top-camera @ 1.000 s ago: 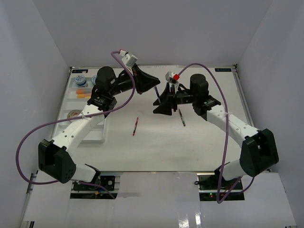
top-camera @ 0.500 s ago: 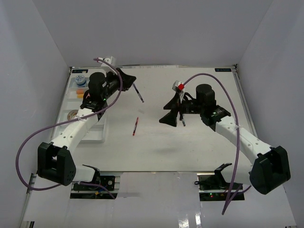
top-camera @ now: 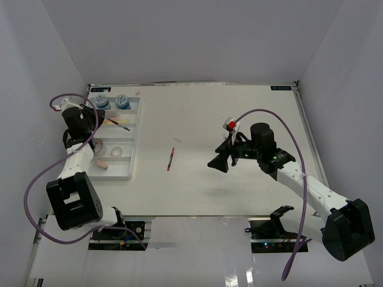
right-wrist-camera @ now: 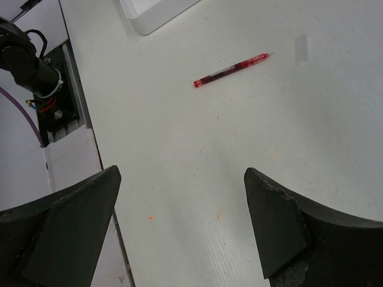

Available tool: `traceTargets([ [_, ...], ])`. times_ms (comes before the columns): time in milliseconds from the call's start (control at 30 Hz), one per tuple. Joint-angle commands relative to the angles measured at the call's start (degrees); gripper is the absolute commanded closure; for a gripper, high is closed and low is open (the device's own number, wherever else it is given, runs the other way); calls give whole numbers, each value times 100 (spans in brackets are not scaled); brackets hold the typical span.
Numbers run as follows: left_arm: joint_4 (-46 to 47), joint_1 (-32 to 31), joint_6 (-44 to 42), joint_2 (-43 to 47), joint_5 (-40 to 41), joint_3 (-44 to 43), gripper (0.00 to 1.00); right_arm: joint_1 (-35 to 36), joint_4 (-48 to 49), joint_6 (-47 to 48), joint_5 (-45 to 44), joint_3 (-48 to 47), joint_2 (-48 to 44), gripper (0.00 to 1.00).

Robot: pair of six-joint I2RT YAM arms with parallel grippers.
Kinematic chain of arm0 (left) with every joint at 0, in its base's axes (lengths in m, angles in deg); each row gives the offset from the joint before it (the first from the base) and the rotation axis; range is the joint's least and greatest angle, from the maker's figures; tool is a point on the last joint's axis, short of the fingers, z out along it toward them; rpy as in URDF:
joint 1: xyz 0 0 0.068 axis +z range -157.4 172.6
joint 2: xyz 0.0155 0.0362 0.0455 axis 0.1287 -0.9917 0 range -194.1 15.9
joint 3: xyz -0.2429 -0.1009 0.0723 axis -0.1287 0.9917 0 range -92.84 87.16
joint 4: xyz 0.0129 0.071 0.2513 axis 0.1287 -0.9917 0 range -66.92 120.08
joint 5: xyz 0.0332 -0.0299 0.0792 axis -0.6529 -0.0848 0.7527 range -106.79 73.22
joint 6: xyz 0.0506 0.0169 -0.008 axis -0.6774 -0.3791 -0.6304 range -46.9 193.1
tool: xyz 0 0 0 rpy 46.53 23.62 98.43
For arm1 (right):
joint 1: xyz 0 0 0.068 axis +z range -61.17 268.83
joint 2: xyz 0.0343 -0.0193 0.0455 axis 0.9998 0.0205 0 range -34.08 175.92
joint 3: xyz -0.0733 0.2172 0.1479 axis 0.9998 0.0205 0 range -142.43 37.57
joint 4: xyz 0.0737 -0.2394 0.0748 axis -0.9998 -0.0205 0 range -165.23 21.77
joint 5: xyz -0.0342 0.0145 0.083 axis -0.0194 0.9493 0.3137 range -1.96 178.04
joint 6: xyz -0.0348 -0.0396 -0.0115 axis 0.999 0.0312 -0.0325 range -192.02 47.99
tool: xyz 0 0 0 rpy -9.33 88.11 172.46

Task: Sort the stationery into containers
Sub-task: Place the pen in the storage box.

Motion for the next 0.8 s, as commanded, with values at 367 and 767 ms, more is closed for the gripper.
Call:
traceTargets([
  [367, 834, 697, 571, -1689, -411, -333, 96, -36, 135, -33, -108, 188, -234, 10],
  [767, 483, 838, 430, -2243, -323, -631, 41, -27, 100, -68, -327, 188, -278, 10],
])
